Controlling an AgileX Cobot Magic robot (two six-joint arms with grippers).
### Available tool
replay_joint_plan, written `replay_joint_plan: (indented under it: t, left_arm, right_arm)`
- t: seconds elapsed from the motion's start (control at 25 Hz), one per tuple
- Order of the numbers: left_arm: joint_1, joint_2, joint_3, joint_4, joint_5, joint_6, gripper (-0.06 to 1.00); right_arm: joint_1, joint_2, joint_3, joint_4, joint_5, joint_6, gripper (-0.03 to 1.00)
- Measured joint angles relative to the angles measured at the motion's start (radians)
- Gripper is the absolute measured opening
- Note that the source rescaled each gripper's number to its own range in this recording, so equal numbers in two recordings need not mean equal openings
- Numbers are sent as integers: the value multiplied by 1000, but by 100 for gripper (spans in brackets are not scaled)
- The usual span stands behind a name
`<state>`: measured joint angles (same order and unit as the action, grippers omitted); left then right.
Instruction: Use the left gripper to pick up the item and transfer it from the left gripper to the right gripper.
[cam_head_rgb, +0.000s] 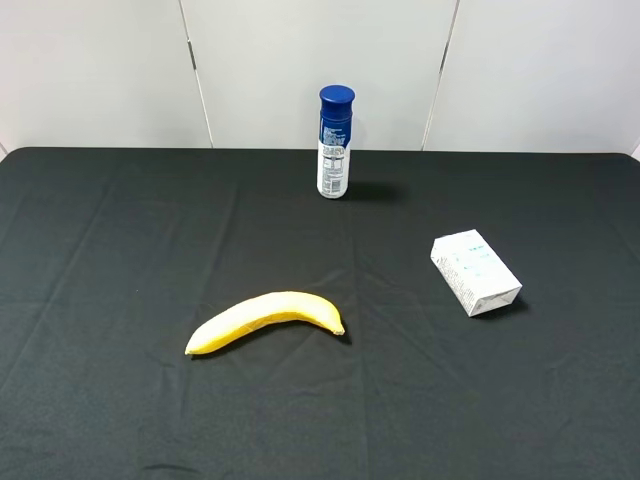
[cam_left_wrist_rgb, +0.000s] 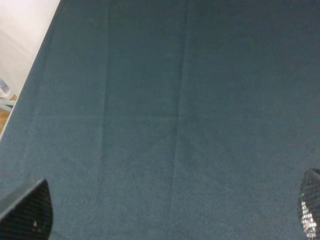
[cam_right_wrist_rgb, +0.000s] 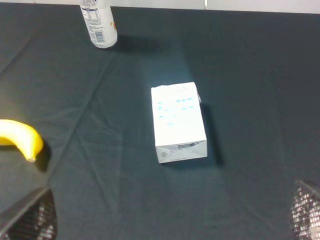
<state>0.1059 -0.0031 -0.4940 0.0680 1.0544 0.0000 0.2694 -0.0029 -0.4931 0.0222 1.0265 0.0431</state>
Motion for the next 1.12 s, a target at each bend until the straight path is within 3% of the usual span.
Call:
replay_joint_plan:
  t: [0.36,1.12]
  left_arm:
    - [0,0,0,0,0,0,98]
    - [0,0,0,-1,3,0,98]
  right_arm:
    - [-256,0,0,1,0,0,100]
    - [-282,0,0,2,0,-1,100]
